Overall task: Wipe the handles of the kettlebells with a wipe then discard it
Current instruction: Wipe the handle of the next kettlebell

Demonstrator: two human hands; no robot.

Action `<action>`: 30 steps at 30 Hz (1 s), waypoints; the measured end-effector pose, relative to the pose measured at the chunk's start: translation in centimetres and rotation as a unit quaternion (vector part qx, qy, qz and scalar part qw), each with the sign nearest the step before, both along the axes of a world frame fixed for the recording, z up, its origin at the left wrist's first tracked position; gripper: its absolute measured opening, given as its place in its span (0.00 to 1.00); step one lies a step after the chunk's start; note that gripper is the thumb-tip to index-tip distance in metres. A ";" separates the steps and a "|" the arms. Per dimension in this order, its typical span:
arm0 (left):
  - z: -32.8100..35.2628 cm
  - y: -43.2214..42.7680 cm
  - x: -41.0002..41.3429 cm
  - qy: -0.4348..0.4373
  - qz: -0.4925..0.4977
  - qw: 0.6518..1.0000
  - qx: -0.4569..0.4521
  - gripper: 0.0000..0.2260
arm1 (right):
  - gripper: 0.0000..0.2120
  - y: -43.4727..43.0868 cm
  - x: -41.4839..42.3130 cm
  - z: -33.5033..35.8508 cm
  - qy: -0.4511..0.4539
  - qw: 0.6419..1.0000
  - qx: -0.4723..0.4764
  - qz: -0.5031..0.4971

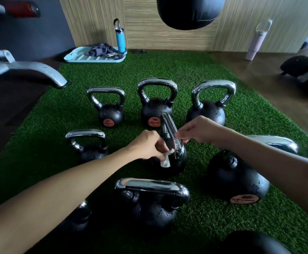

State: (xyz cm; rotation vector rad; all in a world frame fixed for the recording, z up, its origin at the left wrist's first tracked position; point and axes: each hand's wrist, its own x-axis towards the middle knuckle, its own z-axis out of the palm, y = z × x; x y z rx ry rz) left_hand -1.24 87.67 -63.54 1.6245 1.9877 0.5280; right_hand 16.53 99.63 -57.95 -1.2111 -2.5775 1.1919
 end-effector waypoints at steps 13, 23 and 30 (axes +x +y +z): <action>4.8 -2.4 0.1 -0.374 0.175 0.895 0.168 0.09 | 0.24 -2.9 -0.5 1.9 0.165 0.983 0.074 0.022; 4.9 -1.2 0.5 -0.246 0.190 0.940 0.139 0.10 | 0.14 -0.8 1.3 -0.3 0.180 0.974 0.017 -0.135; 4.0 0.7 1.2 -0.198 0.260 0.942 0.074 0.24 | 0.16 -1.3 1.4 -2.3 0.149 0.953 -0.212 -0.154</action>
